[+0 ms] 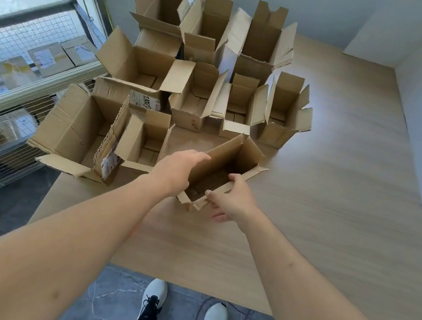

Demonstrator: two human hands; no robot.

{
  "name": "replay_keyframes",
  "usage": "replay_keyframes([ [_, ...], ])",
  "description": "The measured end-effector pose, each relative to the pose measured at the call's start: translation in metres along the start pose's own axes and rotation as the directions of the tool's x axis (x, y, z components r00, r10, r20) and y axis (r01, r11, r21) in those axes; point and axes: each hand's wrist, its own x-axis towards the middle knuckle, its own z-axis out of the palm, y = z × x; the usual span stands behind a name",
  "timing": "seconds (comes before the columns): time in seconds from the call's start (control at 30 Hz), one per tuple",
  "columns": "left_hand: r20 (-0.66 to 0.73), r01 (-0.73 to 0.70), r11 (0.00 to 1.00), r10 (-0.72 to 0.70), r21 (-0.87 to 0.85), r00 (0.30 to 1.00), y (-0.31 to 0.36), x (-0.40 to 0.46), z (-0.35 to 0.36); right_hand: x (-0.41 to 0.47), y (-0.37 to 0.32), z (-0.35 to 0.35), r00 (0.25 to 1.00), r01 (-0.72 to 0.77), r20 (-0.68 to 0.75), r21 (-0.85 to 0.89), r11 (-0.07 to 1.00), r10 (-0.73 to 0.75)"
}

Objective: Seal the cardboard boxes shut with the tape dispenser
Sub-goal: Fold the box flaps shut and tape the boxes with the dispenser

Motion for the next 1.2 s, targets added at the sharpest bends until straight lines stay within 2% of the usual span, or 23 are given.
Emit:
replay_keyframes([
  [0.07,-0.009,-0.012,1.000,0.012,0.006,1.000,-0.001,0.003,0.002,0.001,0.004,-0.008,0.987,0.028,-0.157,-0.111,0.993,-0.046],
  [0.17,0.008,-0.038,0.999,0.038,0.021,0.999,-0.003,0.006,0.002,0.003,0.006,-0.026,0.920,-0.001,-0.383,-0.222,0.975,-0.086],
  [0.27,0.010,-0.039,0.998,0.039,0.044,0.999,-0.006,0.010,-0.001,0.005,0.006,-0.042,0.868,-0.024,-0.478,-0.309,0.951,-0.134],
  [0.37,0.000,-0.050,0.997,0.050,0.051,0.999,-0.007,0.016,-0.003,0.012,0.006,-0.046,0.886,0.020,-0.427,-0.358,0.933,-0.183],
  [0.53,-0.057,-0.016,1.000,0.017,0.019,0.998,-0.008,0.022,0.003,0.014,0.005,-0.045,0.905,0.072,-0.373,-0.338,0.938,-0.204],
  [0.77,-0.048,0.103,0.953,-0.121,-0.285,0.991,-0.010,0.022,0.006,0.013,0.014,-0.044,0.910,0.086,-0.355,-0.341,0.936,-0.213],
  [0.9,0.002,0.130,0.917,-0.139,-0.377,0.990,-0.017,0.016,0.005,0.013,0.017,-0.042,0.892,0.079,-0.392,-0.354,0.932,-0.225],
  [1.0,0.032,0.113,0.929,-0.109,-0.353,0.993,-0.019,0.011,0.009,0.013,0.019,-0.042,0.889,0.074,-0.399,-0.361,0.929,-0.226],
  [1.2,-0.049,0.006,0.979,-0.016,-0.205,0.999,-0.017,0.010,0.018,0.009,0.018,-0.044,0.892,0.071,-0.388,-0.388,0.919,-0.233],
])
